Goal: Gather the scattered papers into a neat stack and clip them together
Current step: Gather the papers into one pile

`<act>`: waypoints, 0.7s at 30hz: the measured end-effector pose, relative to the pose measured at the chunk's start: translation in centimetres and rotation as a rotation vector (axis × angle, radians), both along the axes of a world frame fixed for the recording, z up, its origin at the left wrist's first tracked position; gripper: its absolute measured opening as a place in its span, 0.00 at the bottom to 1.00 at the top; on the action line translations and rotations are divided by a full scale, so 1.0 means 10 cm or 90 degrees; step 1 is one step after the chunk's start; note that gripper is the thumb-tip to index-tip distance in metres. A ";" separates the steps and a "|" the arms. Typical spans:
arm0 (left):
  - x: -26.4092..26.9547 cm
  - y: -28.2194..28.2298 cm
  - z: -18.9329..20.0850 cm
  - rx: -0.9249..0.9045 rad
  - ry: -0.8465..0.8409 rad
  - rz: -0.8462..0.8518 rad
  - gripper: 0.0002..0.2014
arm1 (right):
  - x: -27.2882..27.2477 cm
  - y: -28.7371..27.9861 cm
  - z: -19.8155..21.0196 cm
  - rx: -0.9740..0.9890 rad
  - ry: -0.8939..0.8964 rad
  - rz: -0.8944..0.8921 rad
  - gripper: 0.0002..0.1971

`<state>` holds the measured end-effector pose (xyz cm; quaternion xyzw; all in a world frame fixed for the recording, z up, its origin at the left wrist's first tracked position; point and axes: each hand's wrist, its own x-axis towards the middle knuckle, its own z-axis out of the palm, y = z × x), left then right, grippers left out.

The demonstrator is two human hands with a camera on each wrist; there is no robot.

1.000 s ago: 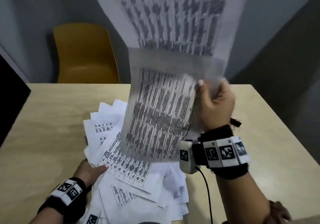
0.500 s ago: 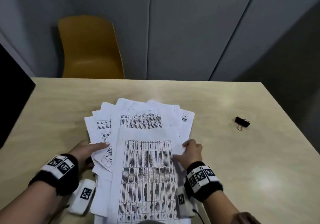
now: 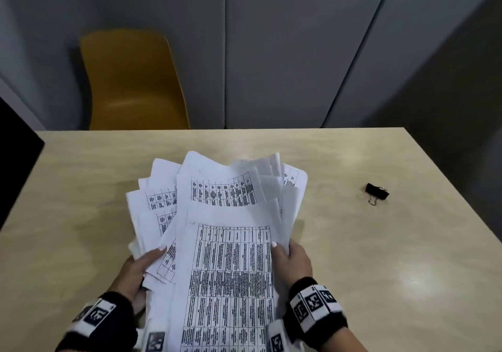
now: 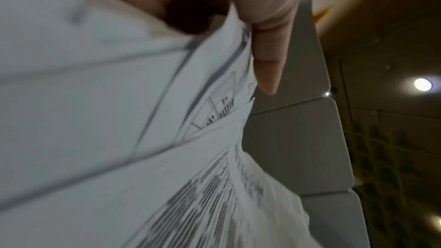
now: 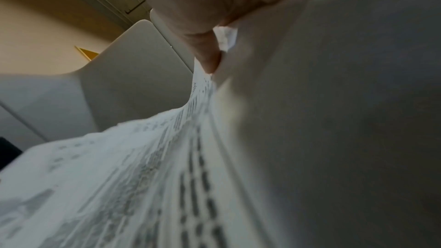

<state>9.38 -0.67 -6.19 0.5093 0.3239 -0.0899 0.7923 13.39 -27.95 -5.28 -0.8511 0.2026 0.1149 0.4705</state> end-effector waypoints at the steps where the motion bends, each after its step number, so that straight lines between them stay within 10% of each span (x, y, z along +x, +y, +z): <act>1: -0.04 -0.06 0.03 -0.004 -0.003 -0.010 0.18 | -0.02 0.00 0.00 0.017 -0.016 -0.010 0.16; 12: -0.15 -0.23 0.11 0.074 -0.061 -0.089 0.21 | 0.04 -0.29 0.06 0.457 0.051 -0.031 0.23; 16: -0.11 -0.33 0.13 0.062 -0.030 -0.087 0.22 | 0.07 -0.49 -0.02 0.424 0.054 -0.041 0.37; 21: -0.07 -0.67 0.10 0.117 0.019 -0.187 0.27 | 0.02 -0.72 -0.02 0.306 0.091 0.023 0.16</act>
